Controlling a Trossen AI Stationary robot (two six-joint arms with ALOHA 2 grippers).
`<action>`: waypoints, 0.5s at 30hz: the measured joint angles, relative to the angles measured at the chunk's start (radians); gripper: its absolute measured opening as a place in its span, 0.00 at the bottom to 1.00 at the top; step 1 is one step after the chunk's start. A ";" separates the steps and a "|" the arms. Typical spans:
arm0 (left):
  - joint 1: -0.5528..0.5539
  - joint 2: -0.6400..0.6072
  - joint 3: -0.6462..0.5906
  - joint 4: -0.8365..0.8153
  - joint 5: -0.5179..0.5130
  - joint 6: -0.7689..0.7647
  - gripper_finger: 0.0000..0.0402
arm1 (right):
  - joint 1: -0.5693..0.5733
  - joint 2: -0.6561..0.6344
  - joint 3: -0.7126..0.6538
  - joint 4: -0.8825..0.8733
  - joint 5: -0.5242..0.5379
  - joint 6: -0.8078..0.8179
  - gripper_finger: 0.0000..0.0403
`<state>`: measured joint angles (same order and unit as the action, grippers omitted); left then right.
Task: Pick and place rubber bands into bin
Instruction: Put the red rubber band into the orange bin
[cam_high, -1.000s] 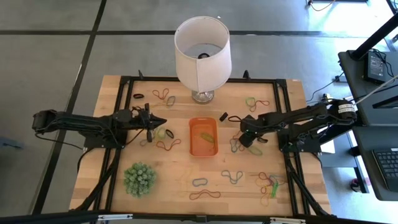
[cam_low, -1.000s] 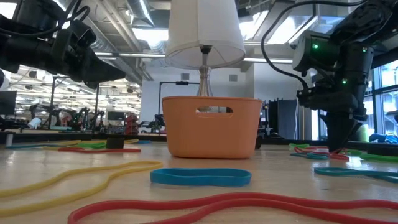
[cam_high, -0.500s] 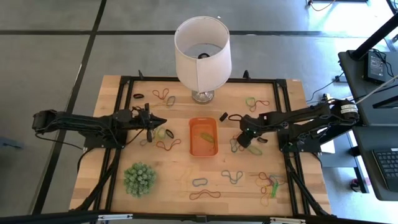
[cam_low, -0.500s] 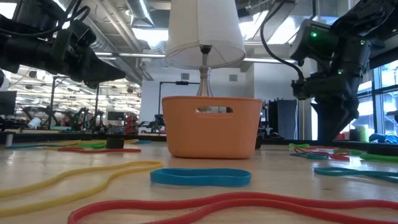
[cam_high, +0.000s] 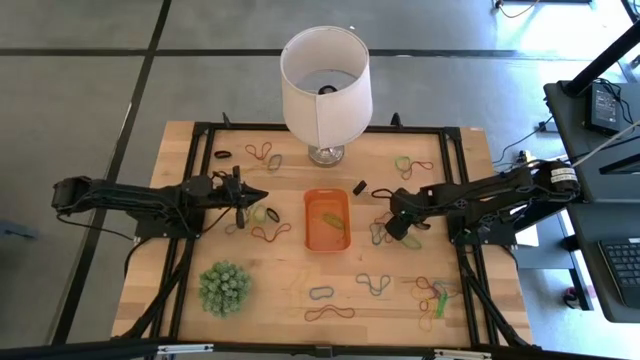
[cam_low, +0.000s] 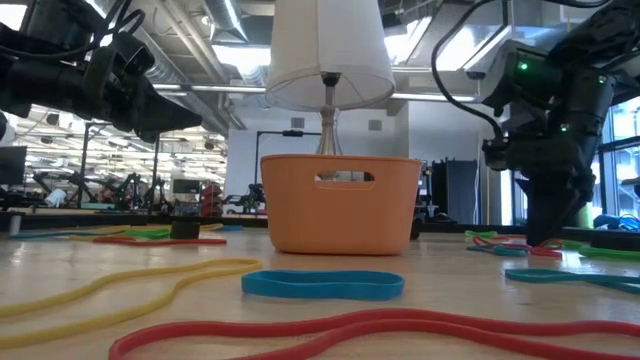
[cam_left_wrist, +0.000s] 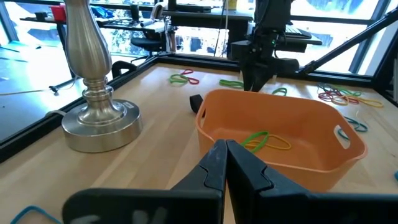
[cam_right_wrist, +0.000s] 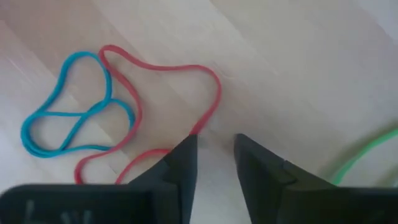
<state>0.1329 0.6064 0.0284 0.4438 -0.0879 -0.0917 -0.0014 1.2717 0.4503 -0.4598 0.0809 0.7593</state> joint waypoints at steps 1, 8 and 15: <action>0.000 0.000 0.000 0.000 0.000 0.000 0.01 | 0.010 0.000 0.000 0.000 0.006 0.000 0.23; 0.000 0.000 0.000 0.000 0.000 0.000 0.01 | 0.061 0.002 -0.002 0.010 0.006 0.037 0.03; 0.000 0.000 0.000 0.000 0.000 0.000 0.01 | 0.079 0.008 0.055 -0.082 -0.017 0.046 0.01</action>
<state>0.1326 0.6064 0.0284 0.4438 -0.0883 -0.0917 0.0775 1.2800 0.5056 -0.5419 0.0635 0.8049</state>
